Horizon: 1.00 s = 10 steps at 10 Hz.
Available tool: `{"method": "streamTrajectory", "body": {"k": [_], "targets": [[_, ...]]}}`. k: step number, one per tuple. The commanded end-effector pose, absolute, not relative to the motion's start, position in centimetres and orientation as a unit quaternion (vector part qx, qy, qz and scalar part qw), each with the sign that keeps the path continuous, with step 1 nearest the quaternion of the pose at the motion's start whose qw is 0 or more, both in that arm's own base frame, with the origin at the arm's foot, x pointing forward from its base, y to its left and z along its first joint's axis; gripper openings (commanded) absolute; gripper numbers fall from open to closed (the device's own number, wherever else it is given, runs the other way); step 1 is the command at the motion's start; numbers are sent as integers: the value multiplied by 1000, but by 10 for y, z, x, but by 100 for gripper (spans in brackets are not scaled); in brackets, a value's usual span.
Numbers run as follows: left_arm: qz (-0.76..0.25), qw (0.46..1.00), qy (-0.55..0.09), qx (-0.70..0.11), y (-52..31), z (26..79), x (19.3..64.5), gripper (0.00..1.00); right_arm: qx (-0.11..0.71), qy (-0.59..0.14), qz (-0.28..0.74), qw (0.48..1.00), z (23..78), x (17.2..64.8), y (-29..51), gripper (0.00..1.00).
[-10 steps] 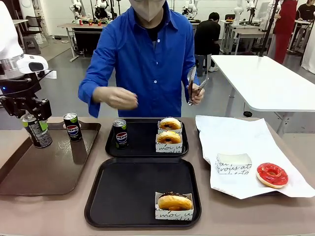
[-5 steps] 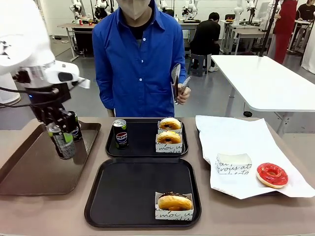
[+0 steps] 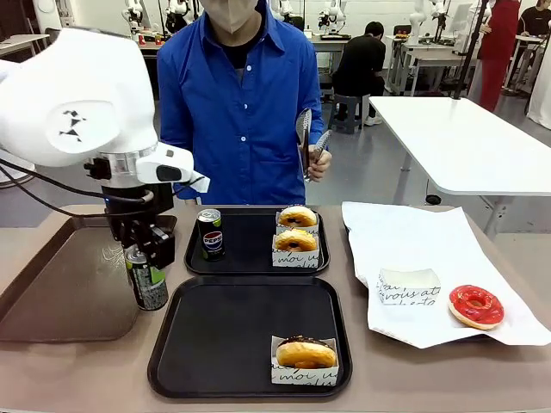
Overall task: Set up donuts and drinks on trays.
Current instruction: Pick up one Pepsi coke from the Handle tray and place it on the Flat Tray without a Pepsi coke.
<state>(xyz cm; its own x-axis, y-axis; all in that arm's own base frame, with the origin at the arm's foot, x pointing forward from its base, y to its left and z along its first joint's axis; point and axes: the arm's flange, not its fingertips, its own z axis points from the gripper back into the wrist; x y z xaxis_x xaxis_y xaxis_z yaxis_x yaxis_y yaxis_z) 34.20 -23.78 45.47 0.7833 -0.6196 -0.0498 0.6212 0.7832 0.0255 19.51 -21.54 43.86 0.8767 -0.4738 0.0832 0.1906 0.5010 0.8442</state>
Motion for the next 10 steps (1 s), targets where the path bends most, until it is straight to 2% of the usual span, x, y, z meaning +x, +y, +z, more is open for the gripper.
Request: {"method": "streamTrajectory", "body": {"k": [1,6,9,10], "targets": [[-324,946,13,20,-232,461,341,59,460,-149,-194,853,438,195,-214,100],[-326,945,18,20,-236,456,342,59,460,-149,-194,853,438,195,-214,100],[-324,945,-41,-30,-265,460,359,59,460,-149,-194,853,438,195,-214,100],[-335,941,-49,-22,-279,453,363,59,460,-149,-194,853,438,195,-214,100]]}}
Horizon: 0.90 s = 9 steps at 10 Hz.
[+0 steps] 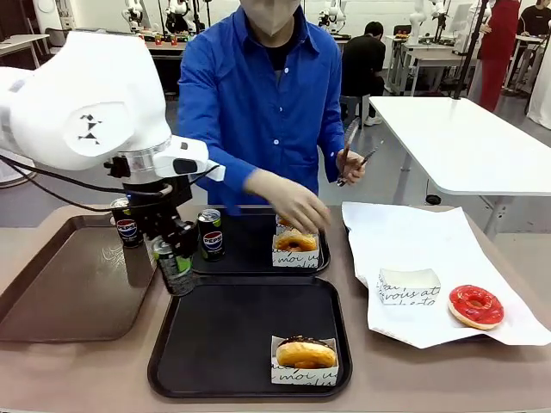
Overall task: Set up donuts and drinks on trays.
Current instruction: Pick up one Pepsi coke from the Handle tray and place it on the Flat Tray without a Pepsi coke.
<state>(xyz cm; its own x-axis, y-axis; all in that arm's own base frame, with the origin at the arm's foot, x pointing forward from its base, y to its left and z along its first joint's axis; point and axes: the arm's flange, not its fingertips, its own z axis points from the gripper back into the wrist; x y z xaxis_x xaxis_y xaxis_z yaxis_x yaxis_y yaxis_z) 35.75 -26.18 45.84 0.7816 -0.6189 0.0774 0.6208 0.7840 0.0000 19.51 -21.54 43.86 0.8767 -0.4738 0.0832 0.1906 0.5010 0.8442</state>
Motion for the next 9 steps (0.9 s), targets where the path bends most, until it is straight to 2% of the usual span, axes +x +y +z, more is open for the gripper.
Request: {"method": "streamTrajectory", "body": {"k": [1,3,5,7,9], "targets": [[-344,938,-22,-20,-287,441,361,59,460,-149,-194,853,438,195,-214,100],[-364,930,5,-46,-253,467,345,59,460,-149,-194,853,438,195,-214,100],[-348,936,-34,-48,-198,507,309,59,460,-149,-194,853,438,195,-214,100],[-316,945,-64,-54,-175,511,284,59,460,-149,-194,853,438,195,-214,100],[-321,944,-57,-59,-174,511,297,59,460,-149,-194,853,438,195,-214,100]]}}
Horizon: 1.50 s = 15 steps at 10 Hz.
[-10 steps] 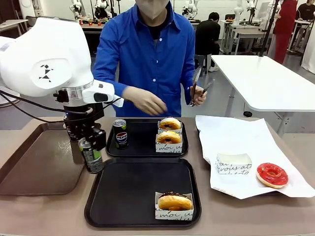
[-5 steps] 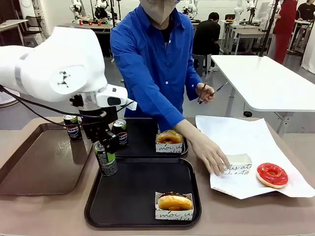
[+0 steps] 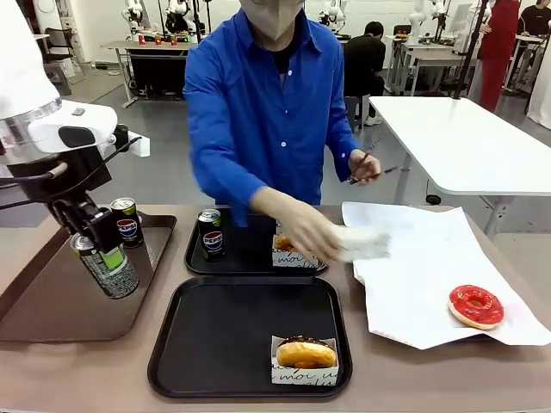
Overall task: Set up donuts and drinks on trays.
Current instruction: Pick up one Pepsi coke from the Handle tray and place it on the Flat Tray without a Pepsi coke.
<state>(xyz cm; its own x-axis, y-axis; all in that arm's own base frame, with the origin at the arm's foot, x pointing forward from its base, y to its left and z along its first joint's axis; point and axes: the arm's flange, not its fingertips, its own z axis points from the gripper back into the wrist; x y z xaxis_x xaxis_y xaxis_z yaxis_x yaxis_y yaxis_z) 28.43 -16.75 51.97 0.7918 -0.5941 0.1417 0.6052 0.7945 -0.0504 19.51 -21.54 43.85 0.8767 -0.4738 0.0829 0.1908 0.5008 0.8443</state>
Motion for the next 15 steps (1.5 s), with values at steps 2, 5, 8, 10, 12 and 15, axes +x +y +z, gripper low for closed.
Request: {"method": "streamTrajectory", "body": {"k": [2,5,8,10,12,15], "targets": [[-320,944,-54,-60,-176,511,305,59,460,-149,-194,853,438,195,-214,100],[-311,947,-59,-59,-178,506,298,59,460,-149,-194,853,438,195,-214,100],[-318,945,-54,-54,-178,511,307,59,460,-149,-194,853,438,195,-214,100],[-318,945,-54,-51,-180,506,300,59,460,-149,-194,853,438,195,-214,100],[-335,941,-47,-36,-199,505,314,59,460,-149,-194,853,438,195,-214,100],[-344,938,-42,6,-249,488,334,59,460,-149,-194,853,438,195,-214,100]]}}
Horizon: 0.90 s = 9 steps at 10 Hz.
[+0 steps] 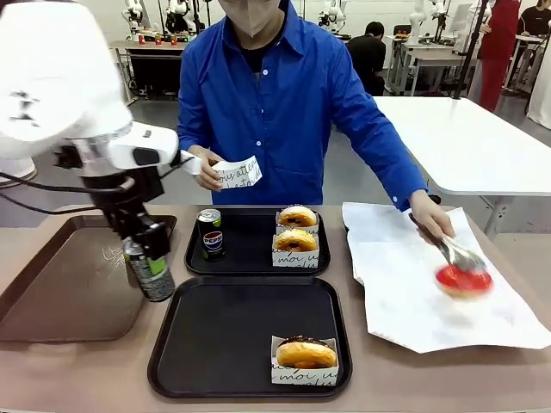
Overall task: Set up donuts and drinks on trays.
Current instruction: Pick up one Pepsi coke from the Handle tray and place it on the Flat Tray without a Pepsi coke.
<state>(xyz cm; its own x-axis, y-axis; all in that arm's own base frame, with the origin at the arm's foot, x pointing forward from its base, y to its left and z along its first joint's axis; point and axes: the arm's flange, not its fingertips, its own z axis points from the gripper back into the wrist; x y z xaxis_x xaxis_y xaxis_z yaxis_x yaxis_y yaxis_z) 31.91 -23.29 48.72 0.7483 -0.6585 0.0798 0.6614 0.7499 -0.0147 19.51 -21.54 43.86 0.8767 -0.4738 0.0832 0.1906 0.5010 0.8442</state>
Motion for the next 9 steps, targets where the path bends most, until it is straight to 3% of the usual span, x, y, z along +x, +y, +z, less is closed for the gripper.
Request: {"method": "streamTrajectory", "body": {"k": [1,9], "targets": [[-335,941,-48,18,-260,483,345,59,460,-149,-194,853,438,195,-214,100],[-329,944,-7,6,-319,421,390,59,460,-149,-194,853,438,195,-214,100]]}}
